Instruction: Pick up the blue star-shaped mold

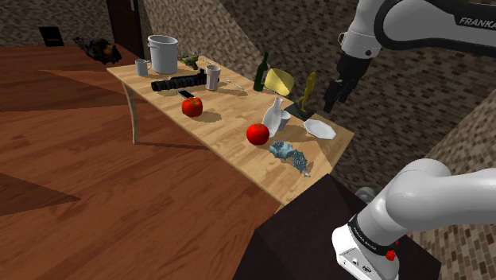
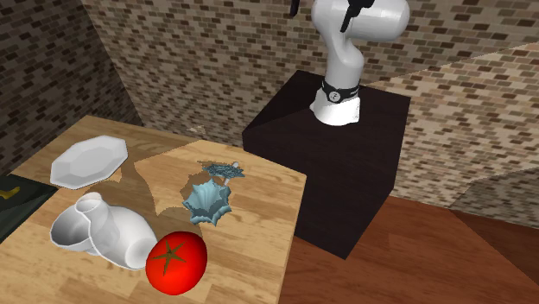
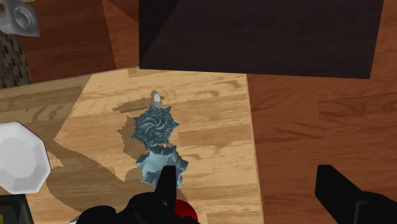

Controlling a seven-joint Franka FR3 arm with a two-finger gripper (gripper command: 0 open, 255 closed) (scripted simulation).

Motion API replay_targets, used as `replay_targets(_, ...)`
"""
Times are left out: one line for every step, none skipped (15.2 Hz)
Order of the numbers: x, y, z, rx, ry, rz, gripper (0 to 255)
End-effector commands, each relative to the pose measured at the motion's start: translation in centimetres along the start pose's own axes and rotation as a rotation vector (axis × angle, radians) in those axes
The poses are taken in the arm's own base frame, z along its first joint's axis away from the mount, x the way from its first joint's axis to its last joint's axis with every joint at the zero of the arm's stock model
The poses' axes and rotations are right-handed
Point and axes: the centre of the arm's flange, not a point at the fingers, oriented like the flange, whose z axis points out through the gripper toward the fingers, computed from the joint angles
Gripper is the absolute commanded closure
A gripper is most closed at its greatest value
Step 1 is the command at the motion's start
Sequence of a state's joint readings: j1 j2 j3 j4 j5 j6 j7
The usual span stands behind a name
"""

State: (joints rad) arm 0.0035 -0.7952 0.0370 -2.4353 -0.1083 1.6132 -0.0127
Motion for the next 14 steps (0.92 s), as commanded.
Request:
replay_targets(0.0, 0.0, 0.0, 0.000, 0.000, 0.000, 0)
replay_targets(0.4, 0.5, 1.2, 0.004, 0.002, -0.006, 0)
replay_targets(0.9, 0.9, 2.3, 0.008, 0.004, -0.013, 0)
replay_targets(1.3, 1.4, 3.5, 0.012, 0.005, -0.019, 0)
replay_targets(1.7, 1.8, 4.7, 0.016, 0.007, -0.025, 0)
replay_targets(2.2, 2.3, 5.9, 0.019, 0.009, -0.031, 0)
replay_targets(2.6, 2.7, 7.0, 0.023, 0.011, -0.038, 0)
replay_targets(3.1, 3.2, 8.2, 0.027, 0.013, -0.044, 0)
replay_targets(3.6, 3.6, 9.4, 0.031, 0.015, -0.050, 0)
replay_targets(4.0, 4.0, 10.5, 0.035, 0.016, -0.057, 0)
replay_targets(4.5, 4.4, 11.7, 0.039, 0.018, -0.063, 0)
replay_targets(5.0, 4.8, 12.9, 0.043, 0.020, -0.069, 0)
replay_targets(5.5, 5.2, 14.1, 0.047, 0.022, -0.075, 0)
replay_targets(5.9, 5.6, 15.3, 0.050, 0.024, -0.082, 0)
